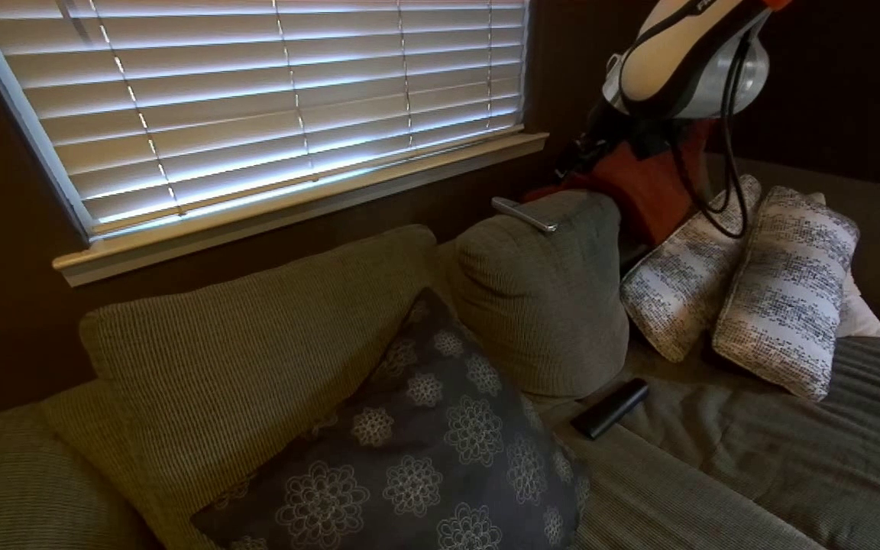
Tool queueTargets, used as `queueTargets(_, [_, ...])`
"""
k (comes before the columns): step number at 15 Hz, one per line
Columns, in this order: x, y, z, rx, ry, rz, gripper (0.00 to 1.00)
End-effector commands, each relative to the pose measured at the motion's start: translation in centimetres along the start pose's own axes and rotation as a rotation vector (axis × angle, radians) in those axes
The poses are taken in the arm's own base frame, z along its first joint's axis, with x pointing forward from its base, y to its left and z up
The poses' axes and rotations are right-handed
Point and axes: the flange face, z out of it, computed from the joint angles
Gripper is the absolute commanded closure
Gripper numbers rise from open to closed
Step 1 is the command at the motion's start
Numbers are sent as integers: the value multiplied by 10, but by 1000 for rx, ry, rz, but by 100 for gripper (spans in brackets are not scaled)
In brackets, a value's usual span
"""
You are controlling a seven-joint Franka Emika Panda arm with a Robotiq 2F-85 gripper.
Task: Pick up an object and put it on another position
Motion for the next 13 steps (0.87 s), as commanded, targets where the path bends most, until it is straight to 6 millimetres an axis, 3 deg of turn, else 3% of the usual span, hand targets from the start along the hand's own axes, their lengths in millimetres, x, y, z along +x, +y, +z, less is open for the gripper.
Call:
queueTargets(1, [-38,-4,-54,-31,-51,78,0])
queueTargets(9, [-67,1,-119,-80,-48,154,0])
queueTargets(10, [-69,2,-123,-86,-39,152,0])
queueTargets(11, [-58,6,-105,-78,-40,139,0])
queueTargets(13, [-63,6,-114,-82,-39,143,0])
